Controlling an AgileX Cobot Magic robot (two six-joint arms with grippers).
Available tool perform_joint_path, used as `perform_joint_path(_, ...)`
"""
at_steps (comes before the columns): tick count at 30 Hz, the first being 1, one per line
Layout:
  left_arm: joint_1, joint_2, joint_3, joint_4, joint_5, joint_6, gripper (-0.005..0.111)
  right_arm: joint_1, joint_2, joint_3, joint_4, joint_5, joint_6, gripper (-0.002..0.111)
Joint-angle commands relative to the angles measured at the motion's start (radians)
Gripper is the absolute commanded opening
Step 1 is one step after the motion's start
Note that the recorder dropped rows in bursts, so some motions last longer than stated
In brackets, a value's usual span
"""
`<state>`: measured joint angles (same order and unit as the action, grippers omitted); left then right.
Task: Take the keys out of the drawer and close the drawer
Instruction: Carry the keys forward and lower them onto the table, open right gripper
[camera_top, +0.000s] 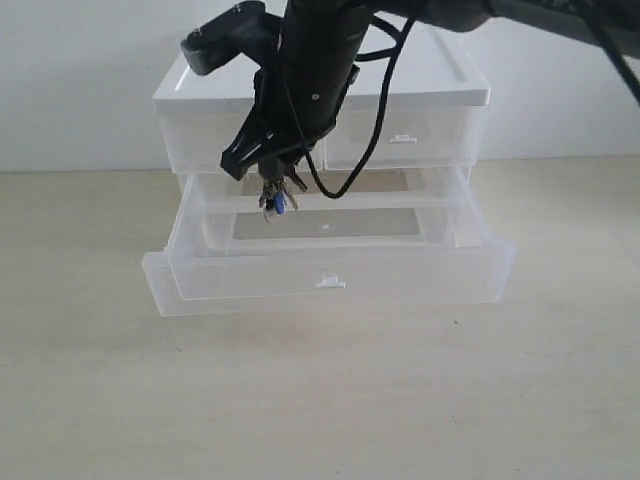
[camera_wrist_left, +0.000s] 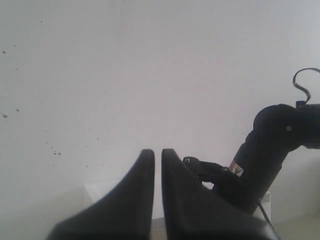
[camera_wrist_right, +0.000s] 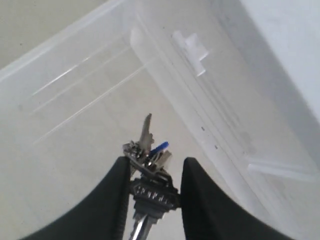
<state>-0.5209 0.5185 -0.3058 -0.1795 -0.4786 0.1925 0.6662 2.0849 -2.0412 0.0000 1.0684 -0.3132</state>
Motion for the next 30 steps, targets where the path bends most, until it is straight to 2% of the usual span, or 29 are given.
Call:
perform_joint_path(1, 0.002, -0.003, 0.010, -0.012, 0.001, 0.003, 0.004, 0.022, -0.087, -0.005, -0.014, 0.008, 0.001, 0.000)
perform_joint_path(9, 0.002, -0.003, 0.010, -0.012, 0.001, 0.006, 0.004, 0.134, -0.231, 0.055, -0.072, 0.059, 0.048, 0.000)
perform_joint_path(13, 0.002, -0.003, 0.010, -0.012, 0.001, 0.006, 0.004, 0.228, -0.372, 0.260, -0.134, -0.029, 0.131, 0.000)
perform_joint_path(21, 0.002, -0.003, 0.010, -0.012, 0.004, 0.006, 0.004, 0.292, -0.551, 0.673, -0.151, -0.211, 0.254, 0.000)
perform_joint_path(24, 0.002, -0.003, 0.010, -0.012, 0.006, 0.006, 0.004, 0.288, -0.554, 0.833, -0.149, -0.316, 0.286, 0.000)
perform_joint_path(25, 0.002, -0.003, 0.010, -0.012, 0.006, 0.006, 0.004, 0.268, -0.526, 0.907, -0.149, -0.417, 0.297, 0.000)
perform_joint_path(30, 0.002, -0.003, 0.012, -0.012, 0.008, 0.003, 0.004, 0.147, -0.396, 0.963, -0.149, -0.589, 0.304, 0.000)
